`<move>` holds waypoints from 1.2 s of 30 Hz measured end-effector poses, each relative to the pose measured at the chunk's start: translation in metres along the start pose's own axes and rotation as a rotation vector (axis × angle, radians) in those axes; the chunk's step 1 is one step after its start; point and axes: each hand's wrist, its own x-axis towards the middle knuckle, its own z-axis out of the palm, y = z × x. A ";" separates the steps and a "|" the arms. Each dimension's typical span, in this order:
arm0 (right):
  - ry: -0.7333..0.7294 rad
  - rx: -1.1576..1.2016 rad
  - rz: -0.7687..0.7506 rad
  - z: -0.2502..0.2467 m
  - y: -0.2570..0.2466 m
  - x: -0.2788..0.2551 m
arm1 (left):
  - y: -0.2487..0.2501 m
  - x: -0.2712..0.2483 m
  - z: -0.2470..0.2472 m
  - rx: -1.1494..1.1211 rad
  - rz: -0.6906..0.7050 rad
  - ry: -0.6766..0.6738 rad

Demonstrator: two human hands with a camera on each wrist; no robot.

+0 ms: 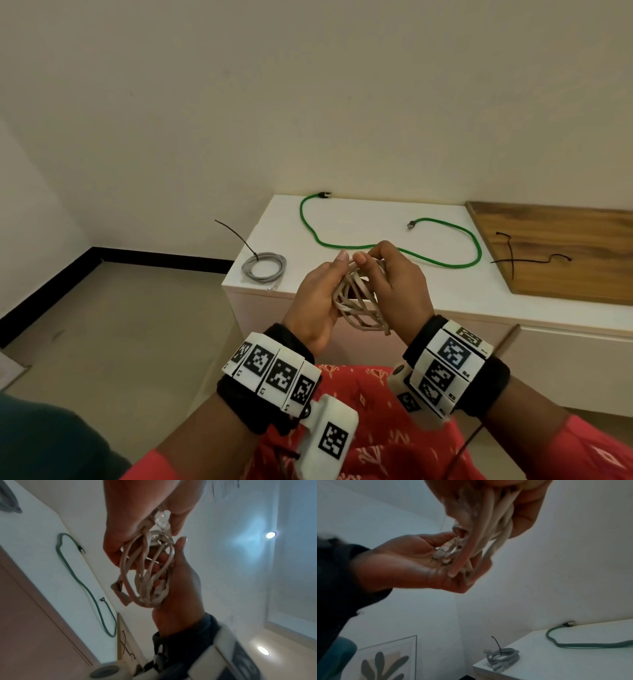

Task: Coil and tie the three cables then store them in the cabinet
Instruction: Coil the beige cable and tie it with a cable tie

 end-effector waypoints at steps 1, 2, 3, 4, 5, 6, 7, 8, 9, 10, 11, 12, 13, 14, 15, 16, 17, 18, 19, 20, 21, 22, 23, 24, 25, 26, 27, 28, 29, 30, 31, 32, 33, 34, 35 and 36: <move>-0.003 -0.013 -0.006 0.000 0.000 0.000 | -0.001 0.000 0.000 -0.024 -0.016 -0.028; -0.003 -0.021 -0.008 -0.001 0.001 0.000 | -0.002 0.001 -0.001 -0.045 -0.027 -0.051; 0.002 -0.019 -0.011 -0.001 0.001 0.001 | -0.003 0.002 0.000 -0.069 -0.034 -0.068; 0.011 -0.009 -0.016 -0.002 0.002 0.002 | -0.005 0.003 0.000 -0.092 -0.036 -0.076; 0.020 0.004 -0.019 -0.002 0.004 0.003 | -0.008 0.005 0.001 -0.115 -0.036 -0.082; 0.028 0.020 -0.021 -0.003 0.006 0.004 | -0.010 0.007 0.002 -0.134 -0.032 -0.085; 0.029 0.036 -0.015 -0.003 0.008 0.005 | -0.012 0.008 0.004 -0.152 -0.027 -0.091; 0.030 0.057 -0.004 -0.004 0.011 0.006 | -0.013 0.010 0.005 -0.173 -0.023 -0.100; 0.028 0.079 0.009 -0.005 0.014 0.008 | -0.014 0.011 0.006 -0.198 -0.018 -0.116; 0.030 0.095 0.023 -0.006 0.018 0.011 | -0.014 0.013 0.006 -0.223 -0.016 -0.140; 0.032 0.095 0.031 -0.007 0.021 0.013 | -0.015 0.015 0.005 -0.246 -0.022 -0.167; 0.035 0.084 0.030 -0.008 0.025 0.014 | -0.016 0.017 0.004 -0.265 -0.034 -0.193; 0.035 0.076 0.026 -0.009 0.028 0.015 | -0.017 0.018 0.003 -0.280 -0.048 -0.212; 0.035 0.076 0.025 -0.009 0.030 0.016 | -0.018 0.020 0.003 -0.291 -0.061 -0.221; 0.034 0.071 0.030 -0.010 0.033 0.017 | -0.020 0.022 0.003 -0.301 -0.074 -0.225; 0.030 0.067 0.034 -0.010 0.034 0.017 | -0.022 0.023 0.004 -0.311 -0.083 -0.221; 0.023 0.068 0.041 -0.010 0.036 0.018 | -0.023 0.025 0.006 -0.318 -0.088 -0.209; 0.017 0.070 0.048 -0.010 0.038 0.020 | -0.024 0.027 0.007 -0.323 -0.094 -0.200; 0.003 0.071 0.063 -0.010 0.040 0.022 | -0.025 0.030 0.008 -0.327 -0.096 -0.192; -0.020 0.071 0.081 -0.012 0.043 0.024 | -0.026 0.033 0.009 -0.331 -0.099 -0.190; -0.060 0.082 0.099 -0.014 0.044 0.026 | -0.028 0.036 0.008 -0.333 -0.103 -0.183; -0.115 0.091 0.106 -0.017 0.048 0.028 | -0.030 0.039 0.008 -0.330 -0.109 -0.172; -0.182 0.093 0.107 -0.020 0.051 0.030 | -0.033 0.043 0.007 -0.327 -0.115 -0.156; -0.247 0.072 0.112 -0.025 0.054 0.032 | -0.035 0.046 0.005 -0.327 -0.118 -0.138; -0.306 0.068 0.135 -0.030 0.061 0.035 | -0.038 0.050 0.003 -0.332 -0.118 -0.117; -0.330 0.089 0.194 -0.036 0.069 0.039 | -0.041 0.053 0.001 -0.334 -0.114 -0.103; -0.334 0.128 0.286 -0.043 0.082 0.045 | -0.043 0.057 -0.004 -0.329 -0.110 -0.092; -0.321 0.136 0.372 -0.054 0.097 0.051 | -0.044 0.060 -0.006 -0.320 -0.110 -0.080; -0.298 0.099 0.437 -0.066 0.115 0.056 | -0.045 0.063 -0.009 -0.310 -0.113 -0.067; -0.272 -0.002 0.483 -0.081 0.134 0.063 | -0.046 0.065 -0.011 -0.304 -0.116 -0.056; -0.246 -0.129 0.513 -0.096 0.150 0.070 | -0.047 0.068 -0.012 -0.298 -0.116 -0.048; -0.220 -0.262 0.538 -0.110 0.167 0.077 | -0.048 0.070 -0.014 -0.293 -0.115 -0.040; -0.202 -0.413 0.565 -0.124 0.185 0.085 | -0.050 0.074 -0.015 -0.293 -0.116 -0.034; -0.181 -0.564 0.589 -0.136 0.201 0.092 | -0.051 0.077 -0.016 -0.294 -0.118 -0.030; -0.150 -0.678 0.620 -0.148 0.217 0.098 | -0.053 0.081 -0.017 -0.294 -0.120 -0.024; -0.132 -0.756 0.637 -0.157 0.229 0.104 | -0.055 0.084 -0.018 -0.292 -0.121 -0.021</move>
